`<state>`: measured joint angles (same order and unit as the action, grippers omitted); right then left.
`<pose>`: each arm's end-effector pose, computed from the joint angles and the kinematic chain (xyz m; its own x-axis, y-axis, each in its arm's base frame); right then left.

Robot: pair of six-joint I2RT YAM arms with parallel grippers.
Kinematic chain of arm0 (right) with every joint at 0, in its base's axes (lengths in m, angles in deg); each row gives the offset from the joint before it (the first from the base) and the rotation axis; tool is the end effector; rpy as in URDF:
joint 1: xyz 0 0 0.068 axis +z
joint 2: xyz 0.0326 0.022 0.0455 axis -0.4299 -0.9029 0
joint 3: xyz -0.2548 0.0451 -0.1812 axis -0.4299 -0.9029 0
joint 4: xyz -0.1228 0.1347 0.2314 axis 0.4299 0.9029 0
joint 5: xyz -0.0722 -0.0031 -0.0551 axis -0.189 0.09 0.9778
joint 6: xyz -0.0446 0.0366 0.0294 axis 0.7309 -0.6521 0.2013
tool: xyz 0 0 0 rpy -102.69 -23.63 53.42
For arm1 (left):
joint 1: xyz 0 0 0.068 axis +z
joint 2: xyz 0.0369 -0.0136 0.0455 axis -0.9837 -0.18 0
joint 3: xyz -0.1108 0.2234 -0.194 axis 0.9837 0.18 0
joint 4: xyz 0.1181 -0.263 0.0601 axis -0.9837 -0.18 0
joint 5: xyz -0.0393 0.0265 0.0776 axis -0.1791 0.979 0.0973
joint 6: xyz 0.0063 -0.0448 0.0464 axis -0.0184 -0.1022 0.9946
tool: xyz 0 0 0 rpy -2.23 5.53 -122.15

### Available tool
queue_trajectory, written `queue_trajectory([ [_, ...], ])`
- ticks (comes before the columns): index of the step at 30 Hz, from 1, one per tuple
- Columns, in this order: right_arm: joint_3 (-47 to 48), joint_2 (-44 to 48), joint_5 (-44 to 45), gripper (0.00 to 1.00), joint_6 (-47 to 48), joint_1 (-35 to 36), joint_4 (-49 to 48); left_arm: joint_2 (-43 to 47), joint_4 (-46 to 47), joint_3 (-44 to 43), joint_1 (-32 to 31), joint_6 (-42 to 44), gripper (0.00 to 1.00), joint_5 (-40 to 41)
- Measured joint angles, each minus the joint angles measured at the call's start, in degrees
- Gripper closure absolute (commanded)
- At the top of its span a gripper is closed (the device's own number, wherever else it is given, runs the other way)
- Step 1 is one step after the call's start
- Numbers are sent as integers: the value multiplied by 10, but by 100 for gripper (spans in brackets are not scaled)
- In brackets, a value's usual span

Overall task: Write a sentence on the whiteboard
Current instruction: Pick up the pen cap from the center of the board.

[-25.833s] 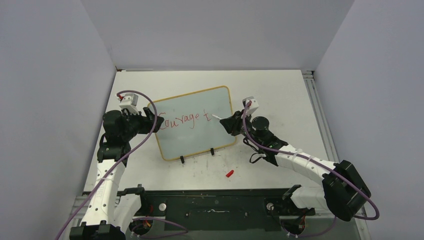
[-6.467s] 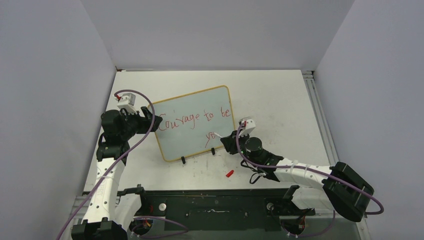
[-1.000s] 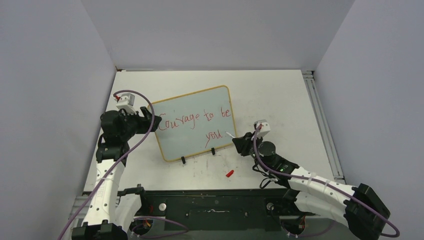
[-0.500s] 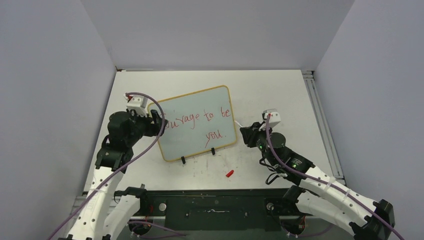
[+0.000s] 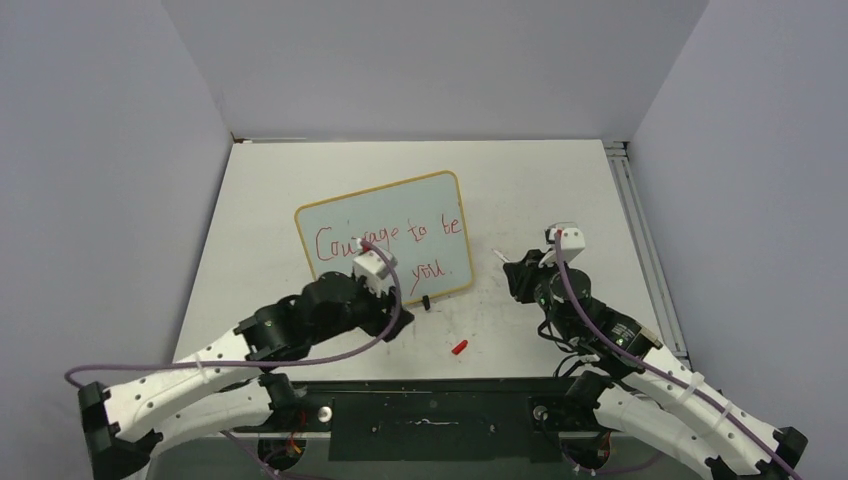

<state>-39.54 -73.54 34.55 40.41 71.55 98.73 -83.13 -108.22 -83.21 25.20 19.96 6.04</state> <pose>0.1290 0.1108 0.3248 -0.4336 0.2078 -0.8768 -0.3029 0.8828 0.3590 0.1149 -0.1547 0.3387 -0.5111 0.0625 -0.8573 0.6276 0.7087 -0.3225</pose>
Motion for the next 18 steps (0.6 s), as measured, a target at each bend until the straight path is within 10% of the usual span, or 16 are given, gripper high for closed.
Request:
queue_trajectory([
  [18, 11, 13, 35, 94, -4, 0, 66, -355, 173, 42, -233, -76, 49, 121],
])
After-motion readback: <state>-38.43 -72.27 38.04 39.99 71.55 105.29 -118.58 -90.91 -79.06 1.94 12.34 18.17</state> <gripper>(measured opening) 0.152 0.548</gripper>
